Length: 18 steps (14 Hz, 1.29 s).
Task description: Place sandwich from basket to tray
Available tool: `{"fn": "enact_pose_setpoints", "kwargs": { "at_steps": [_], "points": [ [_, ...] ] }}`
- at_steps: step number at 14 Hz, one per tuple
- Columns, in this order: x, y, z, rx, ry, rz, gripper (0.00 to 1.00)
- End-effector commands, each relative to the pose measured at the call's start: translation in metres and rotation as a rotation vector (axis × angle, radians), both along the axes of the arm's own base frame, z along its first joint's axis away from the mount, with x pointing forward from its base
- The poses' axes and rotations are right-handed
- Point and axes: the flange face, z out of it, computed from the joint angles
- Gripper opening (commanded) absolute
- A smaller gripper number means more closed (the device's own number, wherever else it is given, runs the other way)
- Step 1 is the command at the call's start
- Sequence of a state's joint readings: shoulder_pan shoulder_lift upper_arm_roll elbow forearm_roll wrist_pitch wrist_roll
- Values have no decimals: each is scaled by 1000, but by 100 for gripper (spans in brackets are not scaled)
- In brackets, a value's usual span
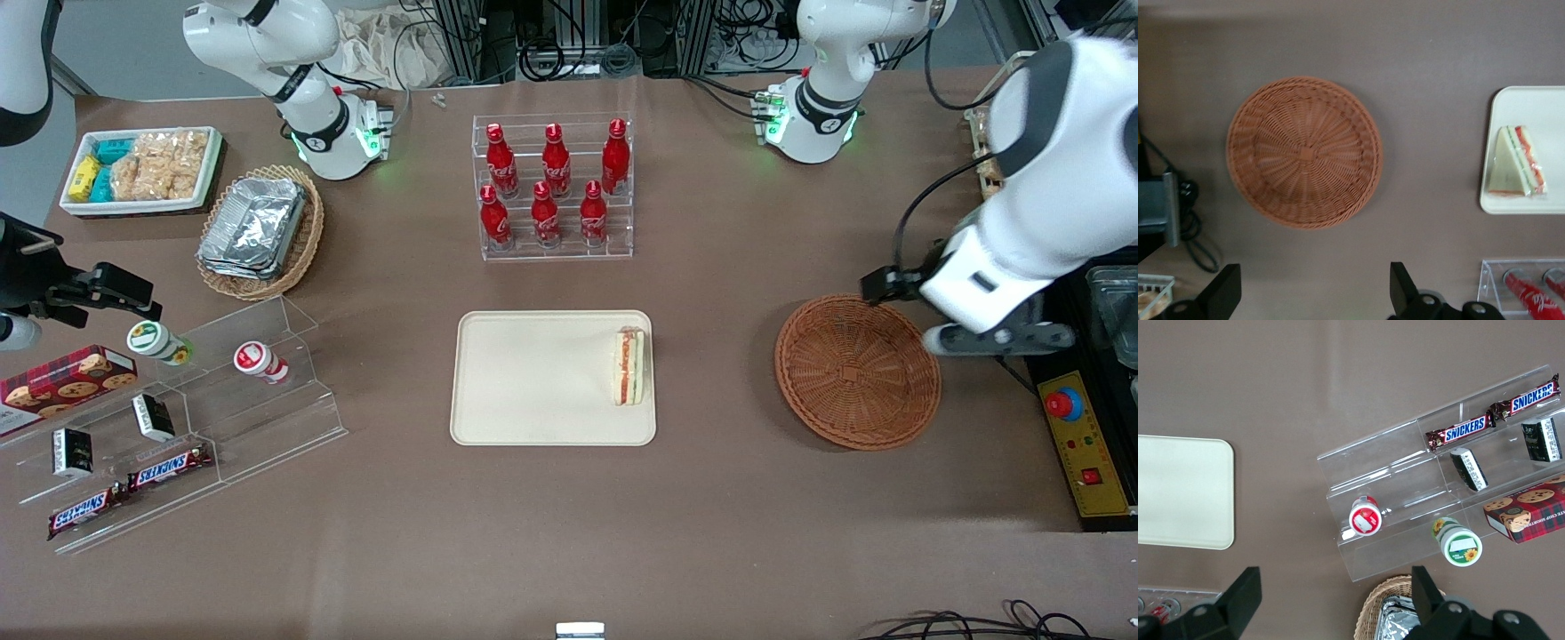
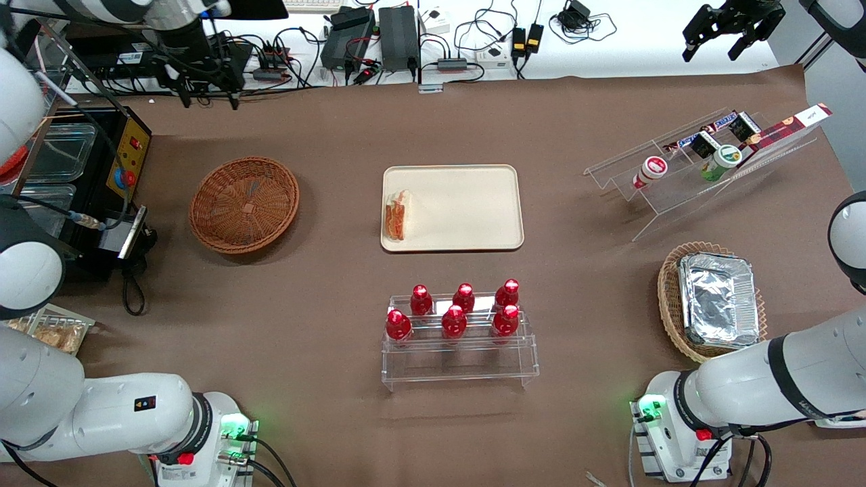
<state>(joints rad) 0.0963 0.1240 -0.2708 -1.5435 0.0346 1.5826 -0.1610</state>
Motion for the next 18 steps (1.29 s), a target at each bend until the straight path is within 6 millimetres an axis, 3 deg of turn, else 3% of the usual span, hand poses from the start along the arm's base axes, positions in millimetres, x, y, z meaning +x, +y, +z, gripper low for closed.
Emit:
{"fn": "enact_pose_setpoints", "kwargs": {
  "at_steps": [1, 6, 10, 16, 18],
  "points": [
    [-29, 8, 22, 2, -3, -7, 100],
    [-66, 38, 49, 13, -45, 39, 100],
    [-65, 32, 63, 6, -52, 36, 100],
    [-65, 31, 61, -37, -20, 44, 100],
    [-62, 49, 60, -85, -20, 79, 100]
  ]
}}
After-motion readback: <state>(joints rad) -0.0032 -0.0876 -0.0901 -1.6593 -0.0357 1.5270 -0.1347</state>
